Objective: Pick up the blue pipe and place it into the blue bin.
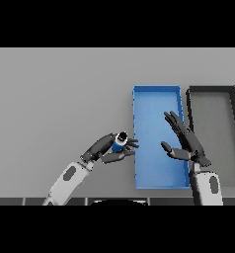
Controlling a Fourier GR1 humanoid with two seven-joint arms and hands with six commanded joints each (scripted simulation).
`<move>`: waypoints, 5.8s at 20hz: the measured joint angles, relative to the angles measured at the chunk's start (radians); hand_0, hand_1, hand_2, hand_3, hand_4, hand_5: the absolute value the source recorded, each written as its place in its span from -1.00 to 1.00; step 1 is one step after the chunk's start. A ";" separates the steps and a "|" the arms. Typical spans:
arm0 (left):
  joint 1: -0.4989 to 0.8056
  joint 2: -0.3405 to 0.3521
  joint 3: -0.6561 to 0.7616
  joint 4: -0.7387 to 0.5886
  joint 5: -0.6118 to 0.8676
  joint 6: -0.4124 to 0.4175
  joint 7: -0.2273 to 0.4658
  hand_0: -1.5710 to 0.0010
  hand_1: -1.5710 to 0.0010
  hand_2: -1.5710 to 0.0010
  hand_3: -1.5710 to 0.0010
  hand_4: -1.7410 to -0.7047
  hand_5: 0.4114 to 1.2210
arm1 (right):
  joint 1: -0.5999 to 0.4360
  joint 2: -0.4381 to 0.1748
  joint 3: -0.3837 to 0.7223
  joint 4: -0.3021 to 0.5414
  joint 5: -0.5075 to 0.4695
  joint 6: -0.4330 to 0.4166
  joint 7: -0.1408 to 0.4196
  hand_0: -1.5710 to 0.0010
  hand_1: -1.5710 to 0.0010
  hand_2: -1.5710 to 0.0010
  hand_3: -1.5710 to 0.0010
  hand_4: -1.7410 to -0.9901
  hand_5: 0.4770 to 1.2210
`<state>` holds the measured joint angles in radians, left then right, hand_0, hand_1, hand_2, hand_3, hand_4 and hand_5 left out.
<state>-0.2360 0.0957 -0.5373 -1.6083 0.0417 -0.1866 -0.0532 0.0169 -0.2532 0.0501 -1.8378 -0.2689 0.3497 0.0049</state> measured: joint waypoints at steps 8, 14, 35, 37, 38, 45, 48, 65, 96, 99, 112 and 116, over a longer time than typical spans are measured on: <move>0.011 -0.002 0.018 -0.003 -0.032 -0.019 0.007 -1.00 -1.00 -1.00 -1.00 -0.47 1.00 | -0.245 -0.114 0.100 -0.095 -0.120 0.127 0.203 1.00 1.00 0.93 1.00 0.18 -0.79; -0.018 -0.020 0.044 0.022 -0.042 -0.046 -0.008 -1.00 -1.00 -1.00 -1.00 -0.47 1.00 | -0.354 -0.073 0.195 -0.097 -0.161 0.171 0.286 1.00 1.00 0.94 1.00 0.26 -0.79; 0.028 -0.080 0.083 0.017 -0.031 -0.121 0.036 -1.00 -1.00 -1.00 -0.90 -0.93 1.00 | -0.590 0.094 0.322 0.072 -0.135 0.214 0.340 -0.77 -0.77 -0.78 -0.59 -0.75 0.21; 0.029 -0.083 0.089 0.016 -0.030 -0.129 0.044 -1.00 -1.00 -1.00 -0.83 -0.95 1.00 | -0.597 0.085 0.320 0.077 -0.120 0.214 0.328 -0.85 -0.85 -0.86 -0.73 -0.84 0.50; 0.031 -0.083 0.092 0.014 -0.037 -0.133 0.053 -1.00 -1.00 -1.00 -0.83 -0.96 1.00 | -0.595 0.091 0.335 0.079 -0.097 0.214 0.303 -0.88 -0.88 -0.89 -0.78 -0.87 0.60; 0.031 -0.082 0.101 0.002 -0.074 -0.118 0.015 -1.00 -1.00 -1.00 -0.85 -0.97 1.00 | -0.578 0.122 0.330 0.056 -0.087 0.180 0.301 -0.98 -0.98 -0.98 -0.95 -0.97 0.92; 0.024 -0.060 0.104 -0.004 -0.122 -0.120 0.006 -0.19 -0.09 -0.05 0.05 -0.29 1.00 | -0.561 0.123 0.330 0.041 -0.059 0.161 0.255 -0.99 -0.99 -0.99 -0.98 -0.99 0.96; 0.034 -0.046 0.127 0.010 -0.147 -0.167 0.103 0.97 0.98 0.98 0.98 0.59 -0.84 | -0.570 0.237 0.228 0.015 -0.148 0.188 0.439 -1.00 -1.00 -1.00 -1.00 -1.00 1.00; 0.069 -0.024 0.110 -0.015 -0.156 -0.176 0.154 1.00 1.00 1.00 1.00 0.66 -0.96 | -0.634 0.005 -0.271 0.364 -0.135 -0.023 0.605 -1.00 -1.00 -1.00 -1.00 -1.00 1.00; 0.071 -0.028 0.108 -0.030 -0.150 -0.174 0.163 1.00 1.00 1.00 1.00 0.65 -0.97 | -0.575 -0.030 -0.203 0.386 -0.083 -0.114 0.605 -1.00 -1.00 -1.00 -0.92 -1.00 1.00; 0.076 -0.024 0.099 -0.046 -0.155 -0.174 0.171 1.00 1.00 1.00 1.00 0.66 -0.96 | -0.573 -0.369 0.381 0.540 -0.283 -0.410 0.587 0.51 0.55 0.55 0.74 0.39 0.77; 0.092 -0.020 0.097 -0.048 -0.155 -0.173 0.171 1.00 1.00 1.00 1.00 0.65 -0.96 | -0.584 -0.450 0.498 0.501 -0.296 -0.340 0.605 0.80 0.82 0.82 0.89 0.75 0.23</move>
<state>-0.1438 0.0758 -0.4407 -1.6567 -0.1129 -0.3601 0.1182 -0.5675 -0.7035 0.5484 -1.3369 -0.5646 0.0099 0.6100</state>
